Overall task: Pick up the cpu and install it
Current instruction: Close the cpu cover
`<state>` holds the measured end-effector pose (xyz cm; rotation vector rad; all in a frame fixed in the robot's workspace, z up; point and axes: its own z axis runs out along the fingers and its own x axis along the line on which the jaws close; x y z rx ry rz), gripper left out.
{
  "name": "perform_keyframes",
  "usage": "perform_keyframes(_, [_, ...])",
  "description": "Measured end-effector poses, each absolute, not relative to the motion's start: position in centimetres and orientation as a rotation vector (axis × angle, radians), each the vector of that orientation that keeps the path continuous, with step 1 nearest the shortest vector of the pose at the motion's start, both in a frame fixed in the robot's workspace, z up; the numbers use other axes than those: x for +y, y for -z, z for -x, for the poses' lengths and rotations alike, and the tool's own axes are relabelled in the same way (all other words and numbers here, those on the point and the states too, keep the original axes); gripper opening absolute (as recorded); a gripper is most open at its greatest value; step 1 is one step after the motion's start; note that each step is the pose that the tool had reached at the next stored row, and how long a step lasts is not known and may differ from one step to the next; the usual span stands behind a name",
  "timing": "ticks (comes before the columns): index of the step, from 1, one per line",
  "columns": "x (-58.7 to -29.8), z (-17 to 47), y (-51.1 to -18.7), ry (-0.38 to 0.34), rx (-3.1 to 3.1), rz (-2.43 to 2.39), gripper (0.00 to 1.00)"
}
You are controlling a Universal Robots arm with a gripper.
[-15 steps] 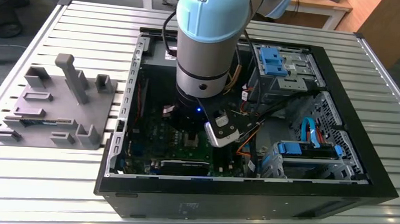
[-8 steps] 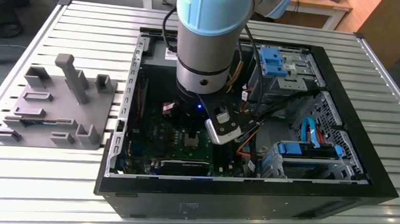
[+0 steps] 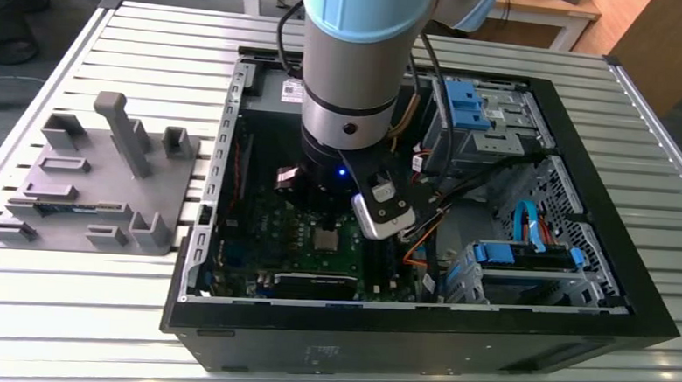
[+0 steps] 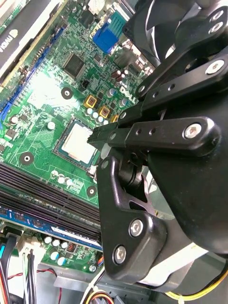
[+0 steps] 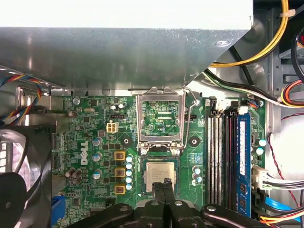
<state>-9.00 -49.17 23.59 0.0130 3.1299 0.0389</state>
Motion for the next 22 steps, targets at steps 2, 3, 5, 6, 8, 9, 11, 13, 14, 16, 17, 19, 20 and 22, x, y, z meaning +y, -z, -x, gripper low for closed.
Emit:
perform_keyframes(2, [-49.16,8.95,-23.59,-0.039,3.130,-0.013,0.11])
perform_keyframes(3, [-49.14,8.91,-23.58,-0.039,3.130,-0.013,0.11])
perform_keyframes(5, [-49.08,8.82,-23.56,-0.039,3.130,-0.013,0.11])
perform_keyframes(6, [-49.04,8.75,-23.55,-0.039,3.130,-0.013,0.11])
perform_keyframes(8, [-48.95,8.59,-23.53,-0.039,3.130,-0.013,0.11])
perform_keyframes(9, [-48.89,8.51,-23.52,-0.039,3.130,-0.013,0.11])
perform_keyframes(11, [-48.75,8.36,-23.51,-0.039,3.130,-0.013,0.11])
perform_keyframes(13, [-48.64,8.30,-23.50,-0.039,3.130,-0.013,0.11])
perform_keyframes(14, [-48.61,8.29,-23.50,-0.039,3.130,-0.013,0.11])
perform_keyframes(16, [-48.60,8.28,-23.50,-0.039,3.130,-0.013,0.11])
perform_keyframes(17, [-48.60,8.28,-23.50,-0.039,3.130,-0.012,0.11])
perform_keyframes(19, [-48.60,8.27,-23.50,-0.039,3.130,-0.004,0.11])
perform_keyframes(20, [-48.60,8.26,-23.50,-0.039,3.130,-0.002,0.11])
perform_keyframes(22, [-48.59,8.26,-23.50,-0.039,3.130,0.037,0.11])
